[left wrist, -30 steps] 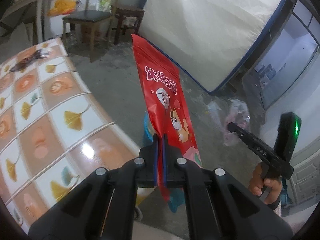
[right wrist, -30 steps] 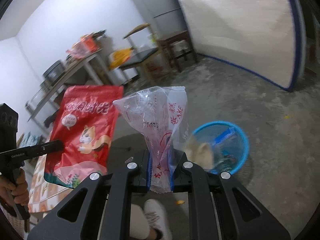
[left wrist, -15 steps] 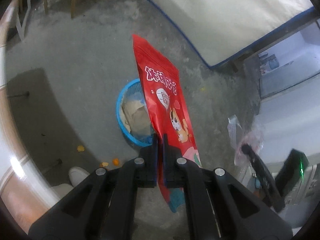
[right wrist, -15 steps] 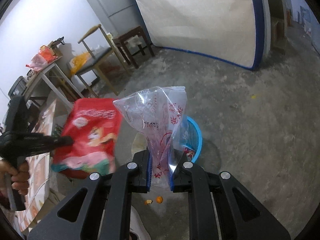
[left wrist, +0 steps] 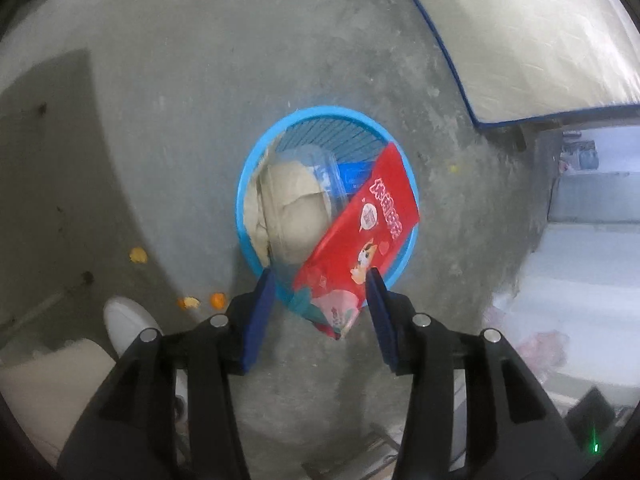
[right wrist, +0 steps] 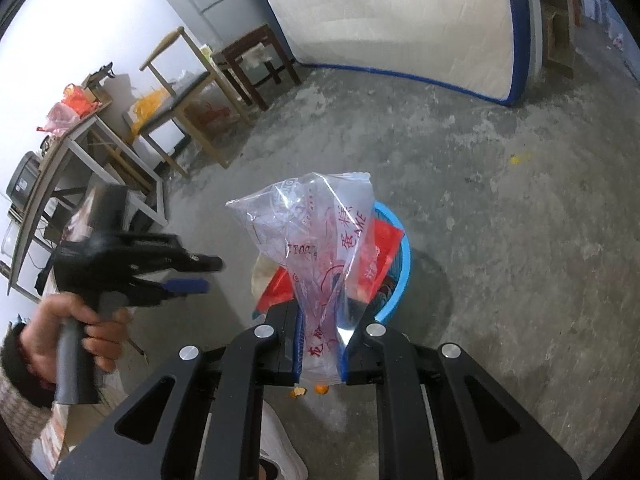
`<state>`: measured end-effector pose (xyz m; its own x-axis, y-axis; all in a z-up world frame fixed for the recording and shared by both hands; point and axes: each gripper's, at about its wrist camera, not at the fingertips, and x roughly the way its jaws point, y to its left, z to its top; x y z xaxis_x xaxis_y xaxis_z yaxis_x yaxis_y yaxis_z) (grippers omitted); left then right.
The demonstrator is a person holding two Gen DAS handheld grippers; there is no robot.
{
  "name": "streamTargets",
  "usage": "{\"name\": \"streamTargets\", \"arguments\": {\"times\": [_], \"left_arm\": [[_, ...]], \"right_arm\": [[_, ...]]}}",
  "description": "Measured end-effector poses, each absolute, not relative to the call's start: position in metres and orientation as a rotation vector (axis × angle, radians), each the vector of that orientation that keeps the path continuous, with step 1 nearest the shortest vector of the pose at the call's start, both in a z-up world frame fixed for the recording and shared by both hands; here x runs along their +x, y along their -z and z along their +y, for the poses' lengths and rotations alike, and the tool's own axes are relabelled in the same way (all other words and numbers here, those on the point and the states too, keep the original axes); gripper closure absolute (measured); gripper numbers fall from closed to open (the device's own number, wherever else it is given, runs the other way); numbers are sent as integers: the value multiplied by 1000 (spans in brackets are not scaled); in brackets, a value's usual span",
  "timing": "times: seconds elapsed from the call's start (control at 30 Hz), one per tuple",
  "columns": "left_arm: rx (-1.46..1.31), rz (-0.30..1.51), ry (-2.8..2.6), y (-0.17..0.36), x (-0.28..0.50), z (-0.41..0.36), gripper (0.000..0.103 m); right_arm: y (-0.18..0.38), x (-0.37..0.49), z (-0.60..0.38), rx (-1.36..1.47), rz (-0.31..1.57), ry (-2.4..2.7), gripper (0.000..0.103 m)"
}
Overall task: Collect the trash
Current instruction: 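Open the left tool to drop the red snack bag into the wastebasket, then lower the clear bag into the wastebasket and open the right tool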
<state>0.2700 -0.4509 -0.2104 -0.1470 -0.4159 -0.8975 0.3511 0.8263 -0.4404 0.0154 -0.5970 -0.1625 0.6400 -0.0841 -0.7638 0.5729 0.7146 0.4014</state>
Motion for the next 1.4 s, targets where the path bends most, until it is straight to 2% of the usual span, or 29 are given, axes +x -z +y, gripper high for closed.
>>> {"name": "streamTargets", "arguments": {"times": [0.13,0.27,0.37,0.53,0.67,0.8,1.0,1.4], "left_arm": [[-46,1492,723,162,276,-439,59],[-46,1397,801,101,275,-422,49],[-43,1315,865,59,265,-389,42],[-36,1199,912,12,232,-316,41],[-57,1160,881,3,213,-267,41],[-100,1120,843,-3,196,-230,41],[-160,1105,816,1,186,-202,41],[-197,1085,791,5,180,-176,41]], "right_arm": [[177,31,-600,690,830,391,90],[195,54,-596,705,876,327,90],[225,86,-592,701,966,272,90],[300,155,-588,715,1187,192,90],[346,194,-591,821,1299,106,90],[350,215,-587,787,1332,87,90],[363,231,-583,941,1329,40,90],[358,260,-546,735,1427,138,93]]}}
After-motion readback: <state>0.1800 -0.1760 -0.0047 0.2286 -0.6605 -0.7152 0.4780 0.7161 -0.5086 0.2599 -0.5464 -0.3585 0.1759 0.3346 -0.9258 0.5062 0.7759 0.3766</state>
